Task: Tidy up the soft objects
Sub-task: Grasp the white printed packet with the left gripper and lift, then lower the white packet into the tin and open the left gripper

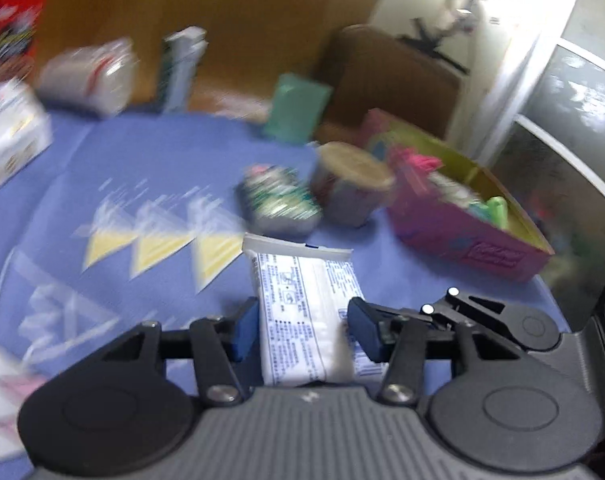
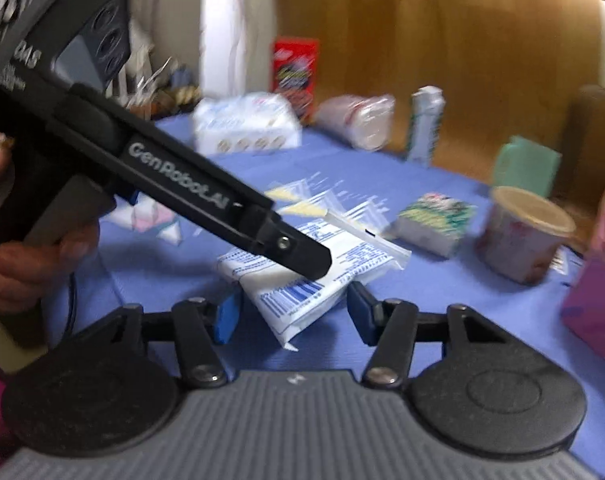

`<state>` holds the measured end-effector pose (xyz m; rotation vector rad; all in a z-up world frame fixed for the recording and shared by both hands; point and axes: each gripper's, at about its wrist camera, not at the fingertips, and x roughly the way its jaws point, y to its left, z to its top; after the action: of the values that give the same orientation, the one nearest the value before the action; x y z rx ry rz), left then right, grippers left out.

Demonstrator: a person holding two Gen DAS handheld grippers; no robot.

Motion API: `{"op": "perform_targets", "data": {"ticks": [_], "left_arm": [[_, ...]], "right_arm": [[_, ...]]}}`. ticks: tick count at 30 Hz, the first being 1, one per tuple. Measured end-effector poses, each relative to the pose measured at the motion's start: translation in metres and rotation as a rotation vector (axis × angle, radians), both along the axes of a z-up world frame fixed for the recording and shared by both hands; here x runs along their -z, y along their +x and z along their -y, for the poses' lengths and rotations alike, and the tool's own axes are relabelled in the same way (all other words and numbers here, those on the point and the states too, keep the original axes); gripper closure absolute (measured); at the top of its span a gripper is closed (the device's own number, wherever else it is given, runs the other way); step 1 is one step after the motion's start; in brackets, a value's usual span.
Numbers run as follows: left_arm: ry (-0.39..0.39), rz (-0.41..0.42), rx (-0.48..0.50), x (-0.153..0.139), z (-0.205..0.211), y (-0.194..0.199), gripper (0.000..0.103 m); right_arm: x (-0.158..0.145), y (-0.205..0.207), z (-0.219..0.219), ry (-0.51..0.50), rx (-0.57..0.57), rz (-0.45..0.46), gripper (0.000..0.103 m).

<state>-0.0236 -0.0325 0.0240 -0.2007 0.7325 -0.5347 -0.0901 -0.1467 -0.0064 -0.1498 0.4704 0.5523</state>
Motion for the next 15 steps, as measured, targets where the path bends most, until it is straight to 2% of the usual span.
{"op": "perform_targets", "data": {"ticks": [6,10,15], "left_arm": [[0.031,0.133,0.159,-0.043,0.084,0.026,0.055],[0.057,0.209,0.256,-0.058,0.15,0.042,0.055],[0.043,0.21,0.33,-0.06,0.217,0.071,0.055]], "right_arm": [[-0.025,-0.016,0.055,0.026,0.197,0.149,0.044],[-0.037,-0.018,0.102,0.049,0.34,0.205,0.044],[-0.04,-0.012,0.154,0.049,0.492,0.232,0.044]]}}
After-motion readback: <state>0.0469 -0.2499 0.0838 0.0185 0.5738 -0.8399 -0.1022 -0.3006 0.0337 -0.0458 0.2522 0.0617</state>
